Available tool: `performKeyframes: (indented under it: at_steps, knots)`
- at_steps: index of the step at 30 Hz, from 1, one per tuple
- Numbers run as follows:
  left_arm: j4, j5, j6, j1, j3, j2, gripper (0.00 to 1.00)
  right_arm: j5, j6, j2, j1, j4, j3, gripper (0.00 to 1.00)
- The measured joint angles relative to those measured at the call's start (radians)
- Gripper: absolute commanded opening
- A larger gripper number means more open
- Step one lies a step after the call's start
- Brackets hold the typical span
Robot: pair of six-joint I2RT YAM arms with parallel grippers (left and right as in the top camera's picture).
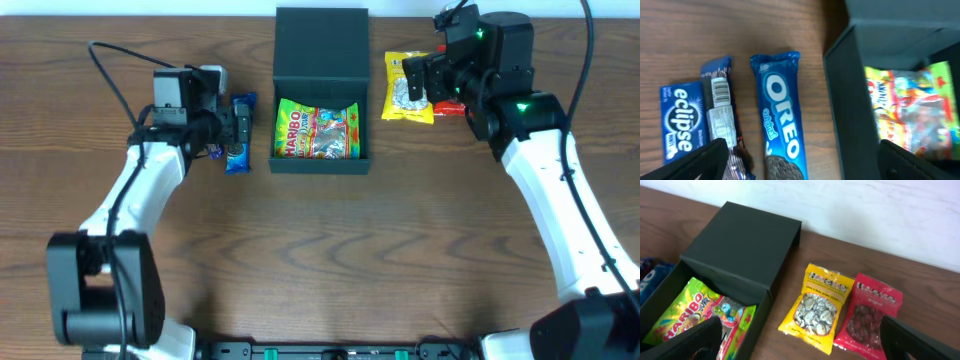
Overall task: Pack container
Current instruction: 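Reach left gripper to the blue Oreo pack and grasp it, then carry the Oreo pack over the box with the left gripper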
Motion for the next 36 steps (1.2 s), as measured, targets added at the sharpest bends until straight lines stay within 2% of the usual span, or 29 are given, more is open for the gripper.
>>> performKeyframes:
  at_steps: [6,9,10,15,26,32,36]
  knots:
    - [0.034,-0.047,0.000,0.000,0.000,0.094,0.96,0.000,0.000,0.000,0.000,-0.002,0.000,0.99]
    - [0.036,-0.089,0.000,0.000,0.000,0.119,1.00,0.000,0.000,0.000,0.000,-0.004,0.000,0.99]
    - [0.038,-0.098,0.002,0.000,0.000,0.126,0.94,0.000,0.000,0.000,0.000,-0.006,0.000,0.99]
    - [0.049,-0.120,0.002,-0.005,0.000,0.137,0.87,0.000,0.000,0.000,0.000,-0.009,0.000,0.99]
    - [0.067,-0.192,0.029,-0.100,0.000,0.158,0.84,0.000,0.000,0.000,0.000,-0.009,0.000,0.99]
    - [0.069,-0.220,0.030,-0.104,0.000,0.195,0.79,0.000,0.000,0.000,0.000,-0.030,0.000,0.99]
    - [0.083,-0.225,0.028,-0.103,0.000,0.203,0.71,0.000,0.000,0.000,0.000,-0.049,0.000,0.99]
